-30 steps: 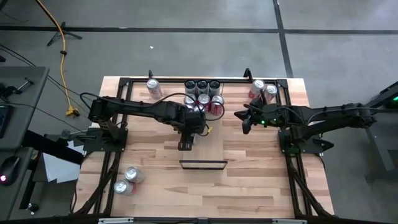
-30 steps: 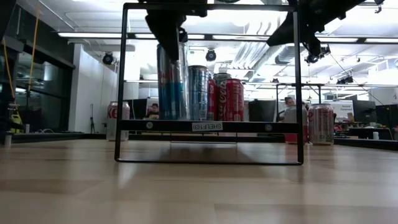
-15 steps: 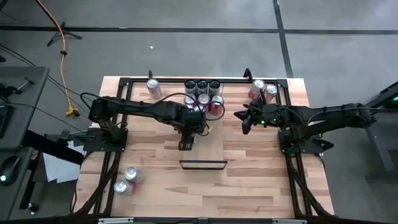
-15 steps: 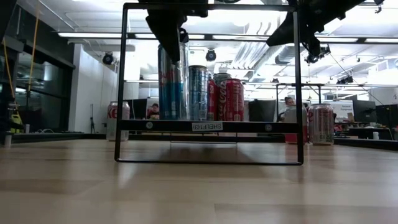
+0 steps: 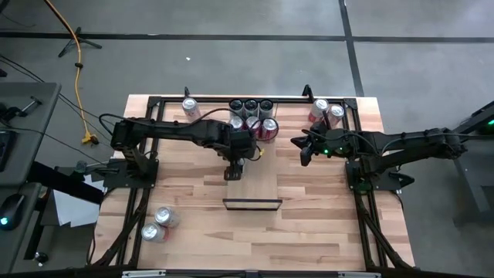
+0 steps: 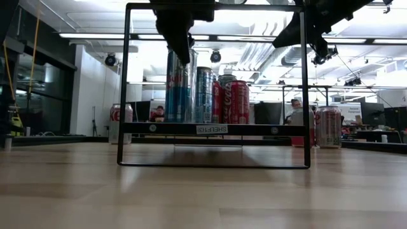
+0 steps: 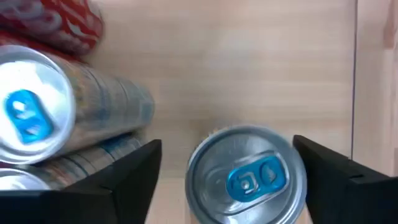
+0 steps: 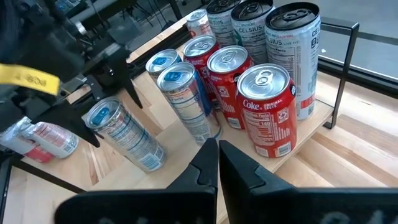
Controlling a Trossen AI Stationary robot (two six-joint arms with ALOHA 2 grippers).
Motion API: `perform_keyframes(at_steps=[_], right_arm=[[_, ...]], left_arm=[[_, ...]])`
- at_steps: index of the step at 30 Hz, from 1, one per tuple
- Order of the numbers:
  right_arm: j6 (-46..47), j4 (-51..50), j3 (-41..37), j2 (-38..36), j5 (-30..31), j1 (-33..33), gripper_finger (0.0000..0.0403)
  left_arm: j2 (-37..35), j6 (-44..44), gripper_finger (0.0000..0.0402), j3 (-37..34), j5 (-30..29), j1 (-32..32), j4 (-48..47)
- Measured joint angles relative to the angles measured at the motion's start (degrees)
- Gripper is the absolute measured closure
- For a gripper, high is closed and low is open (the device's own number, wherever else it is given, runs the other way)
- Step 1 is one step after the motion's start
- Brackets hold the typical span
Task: Place canned beverage on shelf
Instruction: Put the blue soda can on the shelf aligned with the other blue soda can
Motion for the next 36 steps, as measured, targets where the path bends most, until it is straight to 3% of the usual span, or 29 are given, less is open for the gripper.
perform_keyframes(at_steps=[6,10,14,19,29,36], right_arm=[[0.00,-0.02,0.00,0.00,-0.01,0.00,0.0402],[0.00,-0.17,0.00,0.00,-0.01,0.00,0.0402],[0.00,-1.11,0.00,0.00,-0.03,0.00,0.0402],[0.00,-2.35,0.00,-0.02,-0.03,0.00,0.0402],[0.01,-2.86,0.00,-0.01,-0.02,0.00,0.0402],[0.01,-2.86,0.00,0.02,0.32,0.00,0.0402]], left_arm=[[-0.09,1.16,0.0044,6.97,0.69,-0.07,-2.68],[-0.55,-3.75,0.0034,11.46,0.72,-0.56,-3.45],[-2.71,-9.19,0.0036,11.04,0.69,-1.78,-2.85],[-6.91,-12.93,0.0036,4.68,-2.84,-5.31,-2.64],[-26.97,-35.46,0.0037,-18.86,-31.27,-17.53,12.76],[-33.14,-47.51,0.0043,-30.99,-33.25,-20.21,16.57]])
